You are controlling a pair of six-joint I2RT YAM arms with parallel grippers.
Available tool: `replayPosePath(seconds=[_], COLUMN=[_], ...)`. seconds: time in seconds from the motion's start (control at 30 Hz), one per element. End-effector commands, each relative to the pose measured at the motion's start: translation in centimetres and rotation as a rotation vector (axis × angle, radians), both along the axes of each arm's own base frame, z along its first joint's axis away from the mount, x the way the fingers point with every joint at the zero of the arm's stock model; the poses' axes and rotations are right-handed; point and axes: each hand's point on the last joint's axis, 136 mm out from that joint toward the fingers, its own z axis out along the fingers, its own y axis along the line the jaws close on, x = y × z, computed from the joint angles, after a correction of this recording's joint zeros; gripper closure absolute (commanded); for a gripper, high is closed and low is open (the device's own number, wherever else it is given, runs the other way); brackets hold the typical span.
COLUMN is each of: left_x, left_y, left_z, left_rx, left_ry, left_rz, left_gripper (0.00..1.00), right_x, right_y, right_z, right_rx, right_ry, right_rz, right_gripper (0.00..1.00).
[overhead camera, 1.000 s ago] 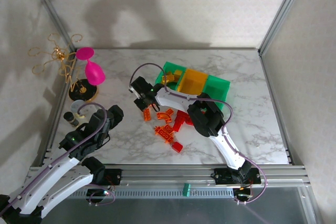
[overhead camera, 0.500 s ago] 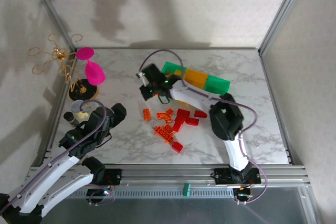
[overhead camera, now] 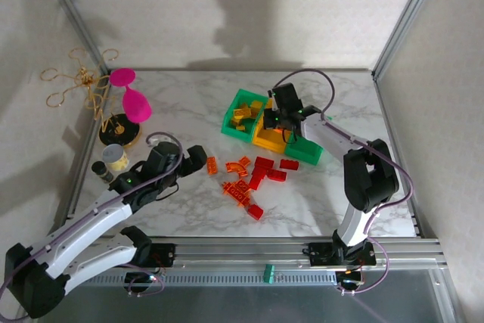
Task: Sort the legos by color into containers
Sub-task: Place the lego in the container, then pick up the lego from the center of the table.
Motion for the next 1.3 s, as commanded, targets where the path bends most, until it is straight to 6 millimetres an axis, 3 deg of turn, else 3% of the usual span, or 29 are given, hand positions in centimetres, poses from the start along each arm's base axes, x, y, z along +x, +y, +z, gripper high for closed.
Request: replayPosePath(seconds=[0.0, 0.03, 0.2, 0.3, 0.43, 0.53, 0.7, 0.93, 1.13, 1.27], left_x=[1.2, 1.3, 1.5, 1.5, 1.2, 0.5, -1.4, -3.6, -4.3, -4.4], left_y=[-1.9, -1.9, -1.9, -1.8, -1.0, 0.0, 2.2, 4.8, 5.6, 6.1], left_z=[2.1, 2.0, 1.9, 2.4, 2.4, 2.3, 1.1, -0.3, -1.3, -1.4], left_rx=[-0.016, -0.01, 0.002, -0.01, 0.005, 0.009, 0.009, 0.014, -0.003, -0.005], left_ry=[-0.064, -0.062, -0.061, -0.069, -0.061, -0.045, -0.007, 0.051, 0.062, 0.055], left_rz=[-0.058, -0.056, -0.047, -0.039, -0.01, 0.026, 0.094, 0.191, 0.235, 0.256], left_gripper=[0.0, 0.0, 0.0, 0.0, 0.0, 0.0, 0.0, 0.0, 0.0, 0.0], right_x=[1.3, 1.6, 2.2, 1.8, 0.0, -2.9, -8.5, -13.2, -13.2, -12.1], right_y=[0.4, 0.3, 0.1, 0.8, 2.8, 5.9, 10.7, 14.9, 17.5, 18.8], right_z=[0.6, 0.5, 1.7, 3.3, 5.0, 5.3, 3.3, -1.0, -4.0, -6.0], right_rx=[0.026, 0.016, -0.008, 0.017, 0.013, 0.043, 0.033, 0.05, -0.017, -0.08], right_ry=[-0.041, -0.044, -0.078, -0.089, -0.117, -0.108, -0.047, 0.093, 0.101, 0.094], right_rz=[0.005, 0.0, -0.002, 0.031, 0.092, 0.193, 0.32, 0.301, 0.267, 0.249], right_gripper=[1.0, 1.0, 0.76, 0.71, 0.69, 0.65, 0.57, 0.46, 0.38, 0.37])
